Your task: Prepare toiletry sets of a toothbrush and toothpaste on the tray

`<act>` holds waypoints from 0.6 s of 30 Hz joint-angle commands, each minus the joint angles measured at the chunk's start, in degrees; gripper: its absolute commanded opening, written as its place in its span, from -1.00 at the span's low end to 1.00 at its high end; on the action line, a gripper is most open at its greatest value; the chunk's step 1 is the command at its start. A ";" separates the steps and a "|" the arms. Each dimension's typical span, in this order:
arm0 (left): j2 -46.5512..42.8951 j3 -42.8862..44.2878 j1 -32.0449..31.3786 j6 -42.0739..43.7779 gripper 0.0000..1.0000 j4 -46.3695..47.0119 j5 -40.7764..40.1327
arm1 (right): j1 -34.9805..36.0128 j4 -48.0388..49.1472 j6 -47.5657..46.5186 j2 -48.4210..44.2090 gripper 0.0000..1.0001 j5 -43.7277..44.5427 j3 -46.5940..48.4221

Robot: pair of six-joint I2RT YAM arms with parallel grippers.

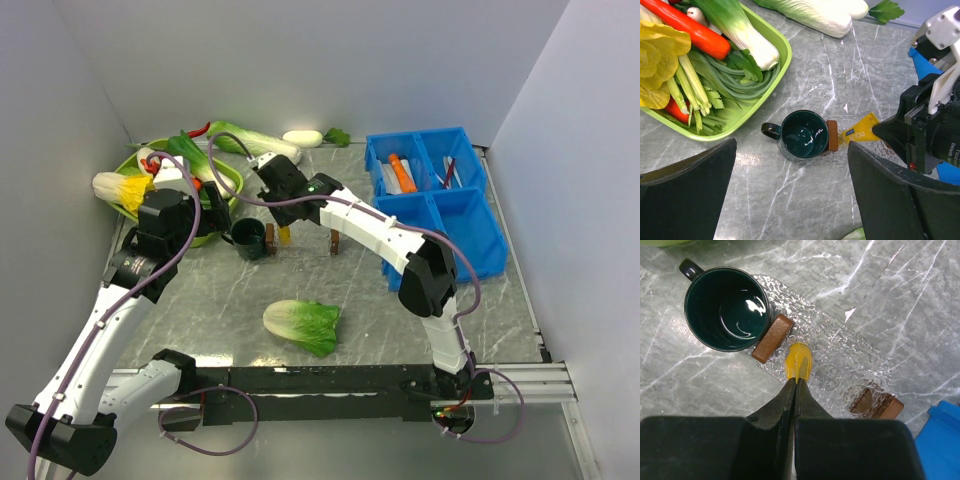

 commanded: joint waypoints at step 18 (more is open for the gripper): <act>0.09 0.65 -0.20 0.76 0.93 2.28 -0.29 | 0.12 3.25 -1.30 1.06 -0.67 -0.79 -1.64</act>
